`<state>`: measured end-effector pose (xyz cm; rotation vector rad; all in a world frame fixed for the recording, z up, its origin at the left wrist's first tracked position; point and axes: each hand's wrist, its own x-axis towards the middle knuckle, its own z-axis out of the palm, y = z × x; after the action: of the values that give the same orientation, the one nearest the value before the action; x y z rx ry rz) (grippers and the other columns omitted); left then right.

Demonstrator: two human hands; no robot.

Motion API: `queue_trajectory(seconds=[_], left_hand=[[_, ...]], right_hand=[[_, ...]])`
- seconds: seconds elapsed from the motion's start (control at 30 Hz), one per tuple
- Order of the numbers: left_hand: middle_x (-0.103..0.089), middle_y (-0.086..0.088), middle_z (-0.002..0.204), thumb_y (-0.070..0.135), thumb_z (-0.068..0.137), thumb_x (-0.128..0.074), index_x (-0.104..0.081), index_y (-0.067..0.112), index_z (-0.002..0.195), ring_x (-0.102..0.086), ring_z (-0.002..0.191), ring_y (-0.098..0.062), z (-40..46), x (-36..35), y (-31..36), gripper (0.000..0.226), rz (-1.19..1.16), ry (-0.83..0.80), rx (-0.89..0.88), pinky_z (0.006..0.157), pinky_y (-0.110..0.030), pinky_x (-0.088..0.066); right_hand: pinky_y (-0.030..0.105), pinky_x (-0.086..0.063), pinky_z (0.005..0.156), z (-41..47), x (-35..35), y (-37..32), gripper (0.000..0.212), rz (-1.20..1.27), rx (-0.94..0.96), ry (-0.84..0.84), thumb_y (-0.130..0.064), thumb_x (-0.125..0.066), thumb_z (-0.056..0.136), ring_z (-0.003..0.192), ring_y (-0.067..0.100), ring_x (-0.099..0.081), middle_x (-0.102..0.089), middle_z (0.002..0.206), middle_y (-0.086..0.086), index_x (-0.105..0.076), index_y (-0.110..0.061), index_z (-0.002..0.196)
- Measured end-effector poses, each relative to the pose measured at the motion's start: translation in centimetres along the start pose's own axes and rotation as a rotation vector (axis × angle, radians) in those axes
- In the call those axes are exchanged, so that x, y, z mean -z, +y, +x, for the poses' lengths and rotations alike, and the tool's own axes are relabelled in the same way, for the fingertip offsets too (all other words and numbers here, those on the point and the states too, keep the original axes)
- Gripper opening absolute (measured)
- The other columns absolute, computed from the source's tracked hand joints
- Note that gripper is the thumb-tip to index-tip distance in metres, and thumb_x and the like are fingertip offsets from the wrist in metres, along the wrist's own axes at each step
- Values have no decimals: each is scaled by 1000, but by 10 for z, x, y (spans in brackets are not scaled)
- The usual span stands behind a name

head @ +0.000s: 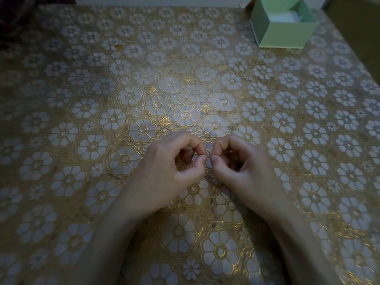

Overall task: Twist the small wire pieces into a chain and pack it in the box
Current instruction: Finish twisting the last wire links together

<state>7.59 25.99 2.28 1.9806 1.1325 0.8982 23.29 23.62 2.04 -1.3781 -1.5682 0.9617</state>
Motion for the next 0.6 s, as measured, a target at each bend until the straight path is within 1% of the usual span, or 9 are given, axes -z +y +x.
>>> queue_trajectory(seconds=[0.1,0.27,0.47,0.6], left_hand=[[-51,11,69,28,75,-55,-59,19,77,-48,64,-3,0,-1,0,10,4,7,-8,62,-13,-36],[-53,9,72,28,76,-54,-59,18,77,-49,64,-5,1,1,-3,10,1,11,-14,62,-15,-37],[-52,11,71,29,77,-54,-60,18,77,-49,65,-4,1,0,-2,12,12,20,-22,62,-15,-36],[-50,16,70,27,77,-54,-61,18,77,-47,65,-2,2,1,-2,12,15,10,-39,62,-12,-35]], right_hand=[[17,-29,49,0,0,0,7,25,-9,-5,-21,-59,71,48,3,-37,-43,54,-9,-53,-20,68],[16,-29,49,0,2,0,8,89,15,-12,-20,-60,75,48,4,-38,-44,55,-9,-55,-22,70],[14,-29,51,0,0,1,8,32,29,0,-21,-61,75,49,4,-40,-45,55,-12,-55,-22,70],[13,-29,50,0,0,0,9,26,23,10,-21,-61,74,47,3,-40,-47,55,-12,-55,-24,69]])
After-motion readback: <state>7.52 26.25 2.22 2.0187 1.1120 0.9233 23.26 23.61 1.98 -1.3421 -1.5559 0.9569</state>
